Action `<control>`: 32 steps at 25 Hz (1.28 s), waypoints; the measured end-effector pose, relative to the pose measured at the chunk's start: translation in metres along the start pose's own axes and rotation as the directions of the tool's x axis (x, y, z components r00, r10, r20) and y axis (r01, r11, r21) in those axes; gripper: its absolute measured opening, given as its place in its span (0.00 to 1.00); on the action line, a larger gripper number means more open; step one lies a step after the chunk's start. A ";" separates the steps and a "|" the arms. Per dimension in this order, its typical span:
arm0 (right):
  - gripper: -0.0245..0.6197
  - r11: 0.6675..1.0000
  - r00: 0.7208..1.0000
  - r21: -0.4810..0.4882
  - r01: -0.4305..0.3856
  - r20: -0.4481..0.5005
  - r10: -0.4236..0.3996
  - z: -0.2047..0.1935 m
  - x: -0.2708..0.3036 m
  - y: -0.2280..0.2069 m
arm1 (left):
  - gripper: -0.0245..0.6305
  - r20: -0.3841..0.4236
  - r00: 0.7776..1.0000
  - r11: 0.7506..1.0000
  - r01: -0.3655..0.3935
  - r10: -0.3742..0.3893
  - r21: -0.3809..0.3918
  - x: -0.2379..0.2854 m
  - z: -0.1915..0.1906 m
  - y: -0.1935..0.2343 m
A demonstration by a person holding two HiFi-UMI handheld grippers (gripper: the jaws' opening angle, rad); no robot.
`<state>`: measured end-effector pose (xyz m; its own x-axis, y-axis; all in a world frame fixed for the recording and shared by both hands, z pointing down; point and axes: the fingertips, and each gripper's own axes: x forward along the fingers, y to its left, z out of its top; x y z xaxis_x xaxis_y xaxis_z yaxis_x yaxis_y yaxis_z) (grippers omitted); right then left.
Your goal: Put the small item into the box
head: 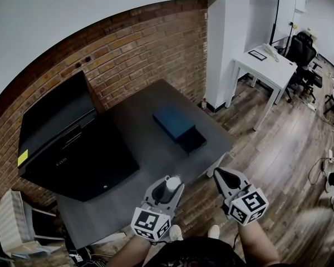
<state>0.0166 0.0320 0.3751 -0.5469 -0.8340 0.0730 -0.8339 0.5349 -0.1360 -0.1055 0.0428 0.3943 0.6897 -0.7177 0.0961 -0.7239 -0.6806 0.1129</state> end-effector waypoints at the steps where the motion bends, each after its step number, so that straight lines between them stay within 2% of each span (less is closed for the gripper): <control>1: 0.07 1.000 1.000 0.001 0.005 -0.001 -0.005 -0.001 0.002 0.001 | 0.34 0.000 1.000 1.000 0.005 -0.005 -0.001 0.000 0.000 0.003; 21: 0.07 0.992 0.992 0.025 0.126 0.001 -0.126 -0.018 0.047 0.038 | 0.34 -0.024 0.992 0.992 0.125 -0.125 -0.017 -0.011 -0.012 0.060; 27: 0.07 0.989 0.989 0.029 0.147 0.004 -0.147 -0.017 0.047 0.030 | 0.34 -0.028 0.991 0.991 0.133 -0.134 -0.020 -0.005 -0.014 0.062; 32: 0.07 0.992 0.992 0.032 0.126 0.001 -0.126 -0.016 0.057 0.015 | 0.34 -0.028 0.994 0.994 0.109 -0.110 -0.020 0.011 -0.013 0.068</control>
<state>-0.0284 -0.0050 0.3926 -0.4372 -0.8950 0.0882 -0.8934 0.4210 -0.1568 -0.1464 -0.0094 0.4162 0.7652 -0.6342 0.1104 -0.6437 -0.7518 0.1428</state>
